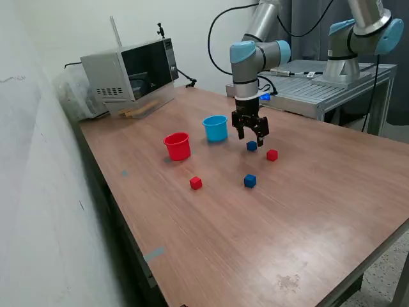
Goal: Place red objects in the red bin, and blue objects in the blue bin.
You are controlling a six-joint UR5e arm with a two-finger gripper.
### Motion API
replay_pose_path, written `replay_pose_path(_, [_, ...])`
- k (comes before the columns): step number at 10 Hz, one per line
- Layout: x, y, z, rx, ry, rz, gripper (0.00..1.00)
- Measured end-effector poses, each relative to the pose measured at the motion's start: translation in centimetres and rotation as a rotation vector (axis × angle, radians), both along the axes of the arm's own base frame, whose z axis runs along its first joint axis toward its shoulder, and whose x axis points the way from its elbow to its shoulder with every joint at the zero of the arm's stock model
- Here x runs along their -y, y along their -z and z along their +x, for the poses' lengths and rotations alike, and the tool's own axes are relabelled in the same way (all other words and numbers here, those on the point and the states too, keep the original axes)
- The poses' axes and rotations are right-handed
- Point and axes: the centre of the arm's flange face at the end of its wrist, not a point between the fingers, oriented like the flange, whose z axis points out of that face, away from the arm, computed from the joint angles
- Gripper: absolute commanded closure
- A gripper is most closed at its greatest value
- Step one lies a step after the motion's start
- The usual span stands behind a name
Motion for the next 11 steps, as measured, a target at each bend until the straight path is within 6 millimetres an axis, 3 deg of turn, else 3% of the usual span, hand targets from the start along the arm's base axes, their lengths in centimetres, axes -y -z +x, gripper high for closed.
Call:
replay_pose_path(4, [-1.6, 0.0, -0.4, -0.006, 0.024, 0.0, 1.0])
replay_pose_path(9, [-0.4, 0.1, 0.4, 0.004, -0.024, -0.001, 1.0])
replay_pose_path(11, [0.2, -2.2, 0.4, -0.027, -0.041, 0.005, 1.0])
